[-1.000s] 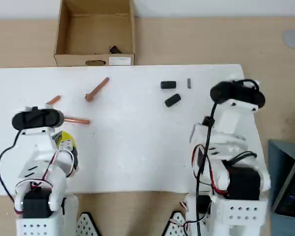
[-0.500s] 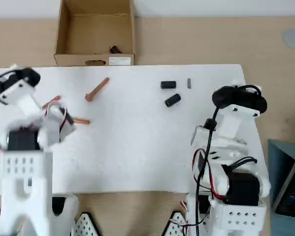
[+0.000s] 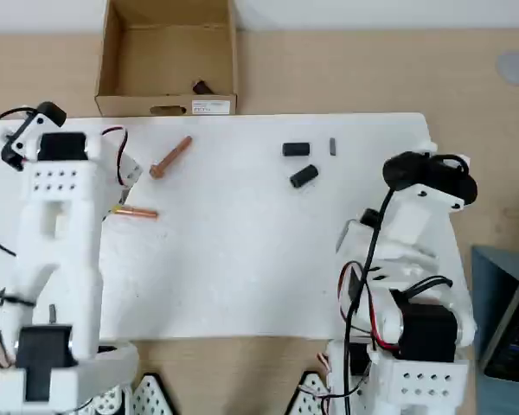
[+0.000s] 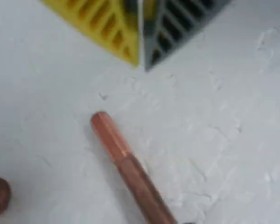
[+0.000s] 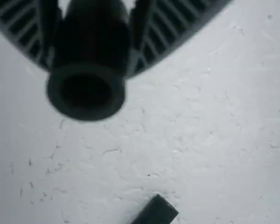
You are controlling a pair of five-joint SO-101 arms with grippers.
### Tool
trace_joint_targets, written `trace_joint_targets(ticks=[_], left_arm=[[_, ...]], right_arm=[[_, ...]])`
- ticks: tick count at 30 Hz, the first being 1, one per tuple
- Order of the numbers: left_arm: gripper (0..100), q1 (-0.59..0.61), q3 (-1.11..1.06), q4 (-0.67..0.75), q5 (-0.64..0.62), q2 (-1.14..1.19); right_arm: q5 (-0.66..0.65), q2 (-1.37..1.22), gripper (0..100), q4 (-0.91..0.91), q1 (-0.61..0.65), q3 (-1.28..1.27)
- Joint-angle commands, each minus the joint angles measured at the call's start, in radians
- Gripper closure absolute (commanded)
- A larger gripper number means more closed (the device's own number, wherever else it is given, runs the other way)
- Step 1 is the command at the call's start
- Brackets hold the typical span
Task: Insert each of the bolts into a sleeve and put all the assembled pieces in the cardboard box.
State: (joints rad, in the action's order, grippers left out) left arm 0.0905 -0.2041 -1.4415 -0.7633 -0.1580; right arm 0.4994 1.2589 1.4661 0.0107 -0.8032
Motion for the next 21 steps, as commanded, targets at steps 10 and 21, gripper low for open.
trace_joint_targets(ticks=[10, 21], left_arm=[[99, 0.101, 0.1, 0.002, -0.035, 0.176], [86, 0.104, 0.112, 0.003, -0.034, 0.245]], right_arm=[[0.021, 0.015, 98.9, -0.023, -0.01, -0.002], [0.021, 0.015, 98.9, -0.018, -0.01, -0.002]])
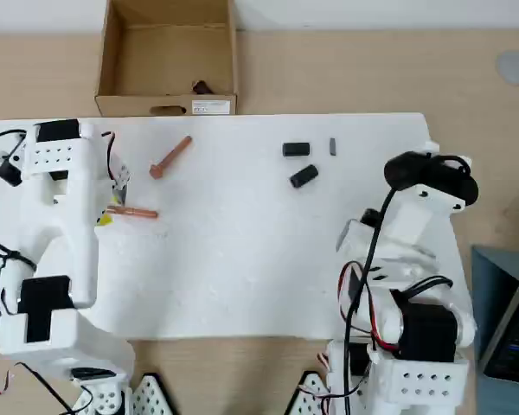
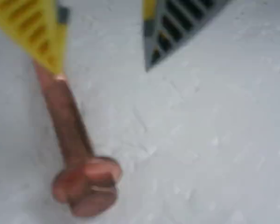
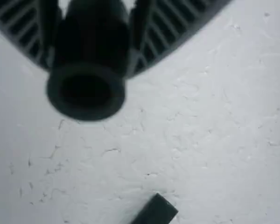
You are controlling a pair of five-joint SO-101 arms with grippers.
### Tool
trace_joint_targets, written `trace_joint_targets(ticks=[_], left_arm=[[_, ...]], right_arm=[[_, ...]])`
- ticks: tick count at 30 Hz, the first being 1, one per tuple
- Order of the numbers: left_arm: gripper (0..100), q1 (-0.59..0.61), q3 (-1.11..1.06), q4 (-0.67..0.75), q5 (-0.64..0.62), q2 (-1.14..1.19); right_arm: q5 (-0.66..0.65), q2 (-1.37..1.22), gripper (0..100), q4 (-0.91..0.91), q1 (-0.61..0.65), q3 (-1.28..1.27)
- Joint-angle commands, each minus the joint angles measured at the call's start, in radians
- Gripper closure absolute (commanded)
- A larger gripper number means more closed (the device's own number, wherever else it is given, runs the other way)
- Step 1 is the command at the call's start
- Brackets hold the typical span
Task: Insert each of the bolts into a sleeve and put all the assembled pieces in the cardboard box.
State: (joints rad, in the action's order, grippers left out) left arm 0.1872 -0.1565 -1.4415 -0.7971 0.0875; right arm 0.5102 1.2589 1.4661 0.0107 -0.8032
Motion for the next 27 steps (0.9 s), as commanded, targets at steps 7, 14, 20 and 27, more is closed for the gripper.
trace_joint_targets(ticks=[7, 14, 20, 27], left_arm=[[88, 0.008, 0.066, 0.084, 0.0, 0.044], [88, 0.008, 0.066, 0.132, -0.002, 0.105], [88, 0.014, 0.066, 0.164, -0.003, 0.159], [88, 0.061, 0.064, 0.227, -0.002, 0.208]], right_arm=[[0.005, 0.015, 98.9, -0.018, -0.01, -0.002], [0.003, 0.015, 98.9, -0.018, -0.01, -0.002], [0.003, 0.015, 98.9, -0.018, -0.01, -0.016], [0.003, 0.015, 98.9, -0.02, -0.01, -0.028]])
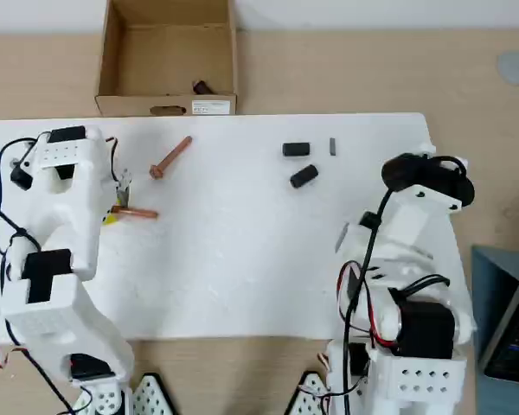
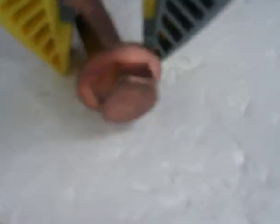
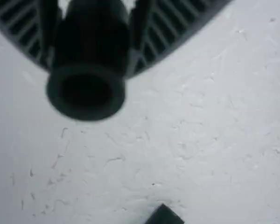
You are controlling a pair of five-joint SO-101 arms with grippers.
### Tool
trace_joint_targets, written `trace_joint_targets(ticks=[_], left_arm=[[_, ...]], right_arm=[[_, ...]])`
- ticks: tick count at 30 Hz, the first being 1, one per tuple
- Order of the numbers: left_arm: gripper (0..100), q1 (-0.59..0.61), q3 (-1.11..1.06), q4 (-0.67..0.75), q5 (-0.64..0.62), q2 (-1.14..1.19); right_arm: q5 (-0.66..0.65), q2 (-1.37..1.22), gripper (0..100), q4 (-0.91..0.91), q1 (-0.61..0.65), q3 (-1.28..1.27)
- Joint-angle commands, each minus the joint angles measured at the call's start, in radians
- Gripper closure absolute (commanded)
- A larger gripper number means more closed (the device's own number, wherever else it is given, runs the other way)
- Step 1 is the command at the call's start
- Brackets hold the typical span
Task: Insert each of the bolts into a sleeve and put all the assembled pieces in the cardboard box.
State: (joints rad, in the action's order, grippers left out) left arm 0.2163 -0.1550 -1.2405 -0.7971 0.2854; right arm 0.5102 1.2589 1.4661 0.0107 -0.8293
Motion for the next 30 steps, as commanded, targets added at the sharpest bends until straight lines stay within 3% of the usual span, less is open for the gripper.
trace_joint_targets(ticks=[1, 6, 14, 20, 30], left_arm=[[88, 0.038, 0.063, 0.026, -0.002, 0.019], [100, 0.044, 0.061, 0.02, 0.0, 0.056], [100, 0.037, 0.066, 0.012, 0.0, 0.053], [100, -0.006, 0.153, -0.138, 0.002, -0.031], [100, -0.126, 0.193, -0.27, 0.132, -0.308]], right_arm=[[0.003, 0.015, 98.9, -0.021, -0.01, -0.002], [0.002, 0.015, 98.9, -0.023, -0.008, -0.002], [0.002, 0.015, 98.9, -0.023, -0.008, 0.004], [-0.017, 0.015, 98.9, -0.018, -0.008, 0.053], [-0.097, 0.031, 98.9, -0.015, -0.01, 0.062]])
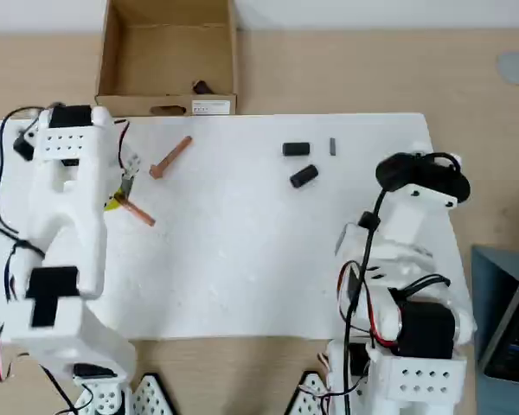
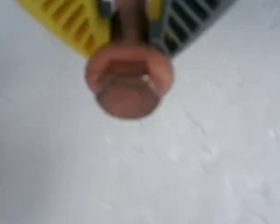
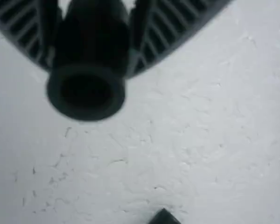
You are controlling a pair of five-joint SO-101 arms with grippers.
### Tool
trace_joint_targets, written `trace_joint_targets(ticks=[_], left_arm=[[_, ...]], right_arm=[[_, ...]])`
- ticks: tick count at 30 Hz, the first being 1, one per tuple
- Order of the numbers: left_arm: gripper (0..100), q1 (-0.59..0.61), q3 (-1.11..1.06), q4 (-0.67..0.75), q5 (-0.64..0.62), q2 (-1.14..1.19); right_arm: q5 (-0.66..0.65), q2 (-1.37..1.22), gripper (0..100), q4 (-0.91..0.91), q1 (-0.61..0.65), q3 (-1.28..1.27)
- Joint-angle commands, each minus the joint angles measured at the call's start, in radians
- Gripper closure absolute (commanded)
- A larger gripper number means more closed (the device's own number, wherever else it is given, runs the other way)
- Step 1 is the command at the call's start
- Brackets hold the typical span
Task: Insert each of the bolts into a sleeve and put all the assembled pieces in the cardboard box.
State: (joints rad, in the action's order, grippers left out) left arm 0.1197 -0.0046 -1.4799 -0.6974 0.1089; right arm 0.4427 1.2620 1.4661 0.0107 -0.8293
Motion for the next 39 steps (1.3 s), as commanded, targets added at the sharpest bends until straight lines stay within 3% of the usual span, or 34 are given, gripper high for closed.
trace_joint_targets(ticks=[1, 11, 24, 28, 35, 39], left_arm=[[100, -0.04, 0.035, -0.04, 0.046, -0.168], [100, -0.158, -0.23, -0.037, 0.216, -0.605], [100, -0.167, -0.778, 0.272, 0.359, -1.179], [100, -0.181, -0.868, 0.315, 0.359, -1.302], [100, -0.324, -0.947, 0.328, 0.351, -1.492], [100, -0.382, -0.993, 0.407, 0.351, -1.62]], right_arm=[[-0.041, 0.047, 98.9, -0.011, -0.01, 0.062], [-0.183, 0.329, 98.9, 0.034, -0.007, -0.082], [-0.298, 0.495, 98.9, -0.003, 0.004, -0.249], [-0.315, 0.496, 98.9, -0.012, 0.093, -0.262], [-0.318, 0.498, 98.9, -0.094, 0.242, -0.315], [-0.318, 0.498, 98.9, -0.135, 0.341, -0.341]])
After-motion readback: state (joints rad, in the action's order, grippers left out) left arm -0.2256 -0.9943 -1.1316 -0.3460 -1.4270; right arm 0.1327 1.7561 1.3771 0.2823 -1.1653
